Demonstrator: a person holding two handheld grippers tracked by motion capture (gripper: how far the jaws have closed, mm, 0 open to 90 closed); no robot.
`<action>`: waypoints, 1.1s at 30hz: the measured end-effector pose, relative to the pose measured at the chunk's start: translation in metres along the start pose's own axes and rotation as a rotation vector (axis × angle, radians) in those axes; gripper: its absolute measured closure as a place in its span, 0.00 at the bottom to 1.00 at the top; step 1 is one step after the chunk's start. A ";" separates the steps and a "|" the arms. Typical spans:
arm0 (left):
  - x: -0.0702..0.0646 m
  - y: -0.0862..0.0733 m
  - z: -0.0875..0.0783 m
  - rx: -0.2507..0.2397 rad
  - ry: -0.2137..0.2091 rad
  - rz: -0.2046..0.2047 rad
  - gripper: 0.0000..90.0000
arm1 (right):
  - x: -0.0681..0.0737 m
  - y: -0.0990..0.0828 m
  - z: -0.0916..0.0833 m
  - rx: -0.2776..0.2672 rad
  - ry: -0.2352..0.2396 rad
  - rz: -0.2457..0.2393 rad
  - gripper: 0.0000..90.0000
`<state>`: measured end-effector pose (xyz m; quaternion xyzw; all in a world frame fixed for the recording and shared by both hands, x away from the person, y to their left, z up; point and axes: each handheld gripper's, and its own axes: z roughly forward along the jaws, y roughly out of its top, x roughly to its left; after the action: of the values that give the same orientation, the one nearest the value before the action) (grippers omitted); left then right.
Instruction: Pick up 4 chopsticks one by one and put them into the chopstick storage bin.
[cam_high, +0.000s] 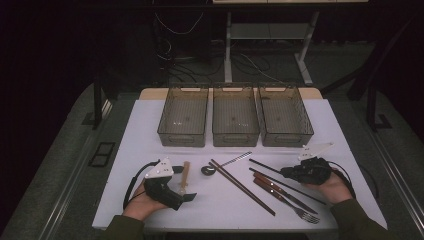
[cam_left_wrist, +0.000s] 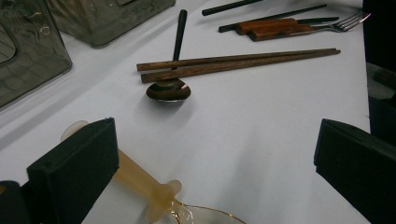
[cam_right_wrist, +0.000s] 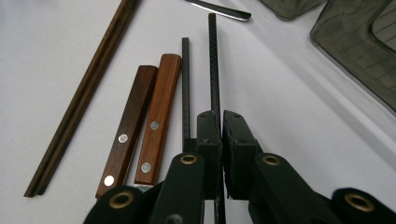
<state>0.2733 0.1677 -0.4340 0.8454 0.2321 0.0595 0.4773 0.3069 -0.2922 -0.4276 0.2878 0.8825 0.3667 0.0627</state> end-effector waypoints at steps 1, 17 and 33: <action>0.000 0.000 0.000 0.000 -0.001 0.004 0.00 | 0.000 0.000 -0.001 -0.004 0.001 0.000 0.96; -0.001 0.002 0.000 -0.023 -0.005 0.001 0.00 | 0.007 0.023 -0.019 -0.090 0.009 0.028 0.96; -0.003 0.002 -0.001 -0.037 -0.006 -0.002 0.00 | 0.010 0.066 -0.008 -0.127 0.024 0.035 0.96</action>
<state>0.2717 0.1659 -0.4313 0.8362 0.2306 0.0609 0.4938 0.3263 -0.2538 -0.3760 0.2941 0.8529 0.4265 0.0640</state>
